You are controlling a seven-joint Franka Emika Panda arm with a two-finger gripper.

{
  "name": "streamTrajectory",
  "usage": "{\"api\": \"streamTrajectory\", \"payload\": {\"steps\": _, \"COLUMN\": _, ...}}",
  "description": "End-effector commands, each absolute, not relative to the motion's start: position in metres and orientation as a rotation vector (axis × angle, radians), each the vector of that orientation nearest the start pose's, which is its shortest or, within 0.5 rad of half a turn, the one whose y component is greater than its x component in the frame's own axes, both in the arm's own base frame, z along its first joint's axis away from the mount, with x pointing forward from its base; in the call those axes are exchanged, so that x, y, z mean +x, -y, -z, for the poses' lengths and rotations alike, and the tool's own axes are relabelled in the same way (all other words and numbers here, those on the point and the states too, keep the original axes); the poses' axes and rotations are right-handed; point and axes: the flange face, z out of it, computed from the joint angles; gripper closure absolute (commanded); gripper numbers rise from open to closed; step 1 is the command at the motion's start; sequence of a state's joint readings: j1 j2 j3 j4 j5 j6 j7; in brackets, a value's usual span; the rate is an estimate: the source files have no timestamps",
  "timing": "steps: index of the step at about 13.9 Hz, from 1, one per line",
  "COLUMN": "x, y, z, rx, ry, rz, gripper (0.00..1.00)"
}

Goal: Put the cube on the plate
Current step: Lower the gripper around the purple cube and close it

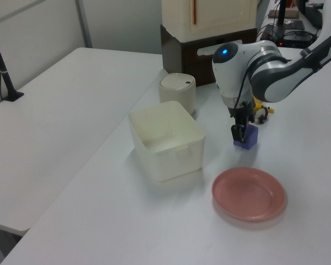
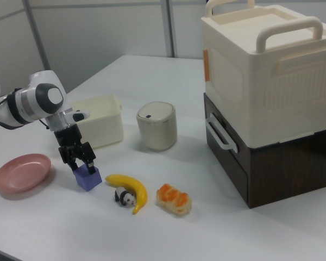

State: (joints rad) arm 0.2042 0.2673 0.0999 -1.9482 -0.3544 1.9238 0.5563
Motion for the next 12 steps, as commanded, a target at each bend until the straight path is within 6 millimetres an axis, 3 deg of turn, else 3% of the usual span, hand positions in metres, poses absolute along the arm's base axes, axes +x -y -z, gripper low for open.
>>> {"api": "streamTrajectory", "payload": {"steps": 1, "x": 0.55, "y": -0.14, "z": -0.321, "rx": -3.536, "ry": -0.15, "rz": -0.232, "gripper": 0.0}}
{"api": "streamTrajectory", "payload": {"steps": 5, "x": 0.547, "y": -0.13, "z": -0.315, "rx": -3.541, "ry": -0.224, "rz": -0.261, "gripper": 0.02}}
{"api": "streamTrajectory", "payload": {"steps": 8, "x": 0.541, "y": -0.119, "z": -0.308, "rx": -3.557, "ry": -0.276, "rz": -0.389, "gripper": 0.38}}
{"api": "streamTrajectory", "payload": {"steps": 9, "x": 0.544, "y": -0.118, "z": -0.31, "rx": -3.547, "ry": -0.289, "rz": -0.382, "gripper": 0.66}}
{"api": "streamTrajectory", "payload": {"steps": 10, "x": 0.546, "y": -0.116, "z": -0.312, "rx": -3.543, "ry": -0.3, "rz": -0.369, "gripper": 0.86}}
{"api": "streamTrajectory", "payload": {"steps": 11, "x": 0.55, "y": -0.113, "z": -0.318, "rx": -3.536, "ry": -0.321, "rz": -0.351, "gripper": 1.0}}
{"api": "streamTrajectory", "payload": {"steps": 12, "x": 0.552, "y": -0.113, "z": -0.323, "rx": -3.535, "ry": -0.325, "rz": -0.338, "gripper": 1.0}}
